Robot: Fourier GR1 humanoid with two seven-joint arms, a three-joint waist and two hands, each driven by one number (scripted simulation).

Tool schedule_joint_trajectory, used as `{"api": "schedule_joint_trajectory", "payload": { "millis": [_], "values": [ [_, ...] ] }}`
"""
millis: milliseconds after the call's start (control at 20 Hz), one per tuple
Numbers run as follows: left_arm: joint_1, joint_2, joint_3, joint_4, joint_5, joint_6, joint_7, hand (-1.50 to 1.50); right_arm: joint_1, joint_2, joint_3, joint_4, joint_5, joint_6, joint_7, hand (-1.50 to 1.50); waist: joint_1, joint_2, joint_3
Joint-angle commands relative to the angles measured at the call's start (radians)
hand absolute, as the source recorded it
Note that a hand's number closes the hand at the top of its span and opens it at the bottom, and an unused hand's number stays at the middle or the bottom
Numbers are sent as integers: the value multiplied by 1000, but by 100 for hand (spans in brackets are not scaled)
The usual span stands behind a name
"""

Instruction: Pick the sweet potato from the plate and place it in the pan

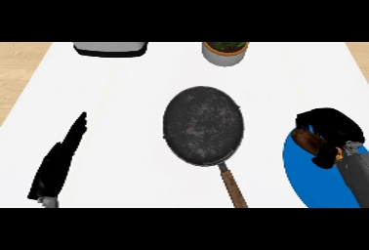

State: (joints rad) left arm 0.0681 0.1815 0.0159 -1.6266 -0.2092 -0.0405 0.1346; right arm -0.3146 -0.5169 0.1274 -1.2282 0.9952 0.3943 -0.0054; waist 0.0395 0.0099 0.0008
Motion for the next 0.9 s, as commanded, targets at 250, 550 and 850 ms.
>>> {"api": "schedule_joint_trajectory", "payload": {
  "millis": [250,550,850],
  "values": [
    [9,-9,-1,21,-4,4,-20,0,-203,27,-155,35,-159,-305,-386,150,-11,-3,3],
    [14,1,10,-2,-5,0,-25,0,-393,94,-156,195,-193,-301,-495,150,-11,-5,0],
    [19,8,33,-1,15,-18,-9,0,-510,266,-106,246,-214,-225,-386,150,-16,-7,-1]
  ]
}}
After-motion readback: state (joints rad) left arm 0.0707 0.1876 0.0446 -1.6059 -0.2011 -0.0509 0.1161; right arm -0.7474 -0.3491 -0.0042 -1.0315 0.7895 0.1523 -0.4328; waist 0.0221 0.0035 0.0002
